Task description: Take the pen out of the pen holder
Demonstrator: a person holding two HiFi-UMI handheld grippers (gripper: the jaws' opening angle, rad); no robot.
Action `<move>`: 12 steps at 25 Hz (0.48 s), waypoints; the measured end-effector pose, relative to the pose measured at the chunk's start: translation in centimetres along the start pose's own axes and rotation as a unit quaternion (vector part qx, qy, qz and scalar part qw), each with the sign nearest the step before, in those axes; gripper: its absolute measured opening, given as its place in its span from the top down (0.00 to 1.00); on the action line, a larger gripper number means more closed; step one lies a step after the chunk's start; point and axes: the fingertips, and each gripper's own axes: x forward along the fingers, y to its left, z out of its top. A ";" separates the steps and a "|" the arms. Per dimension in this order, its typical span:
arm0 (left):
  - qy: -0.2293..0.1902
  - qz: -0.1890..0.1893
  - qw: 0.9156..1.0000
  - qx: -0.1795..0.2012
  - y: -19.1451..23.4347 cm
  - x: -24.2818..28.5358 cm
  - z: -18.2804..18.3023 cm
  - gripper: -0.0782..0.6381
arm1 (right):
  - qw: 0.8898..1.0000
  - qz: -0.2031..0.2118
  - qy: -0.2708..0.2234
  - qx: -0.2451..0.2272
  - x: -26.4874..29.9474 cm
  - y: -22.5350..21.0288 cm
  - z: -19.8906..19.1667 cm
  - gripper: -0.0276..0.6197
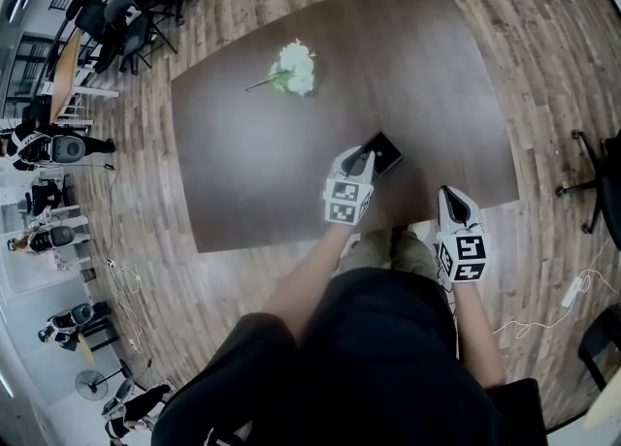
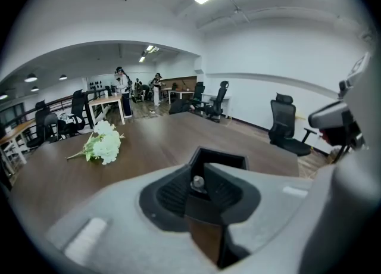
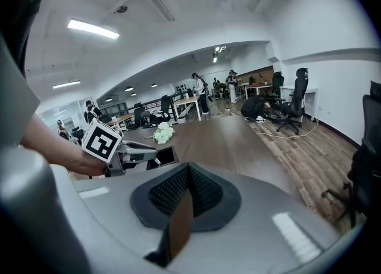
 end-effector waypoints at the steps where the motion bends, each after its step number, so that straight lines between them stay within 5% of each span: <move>1: 0.001 -0.001 1.000 0.000 0.0 0.0 0.0 0.79 | 1.000 -0.002 0.000 0.001 -0.1 0.0 -0.1 0.95; 12: -0.020 -0.028 0.999 0.010 -0.9 -1.4 1.8 0.80 | 1.000 -0.009 -0.006 -0.002 -1.3 1.5 0.1 0.95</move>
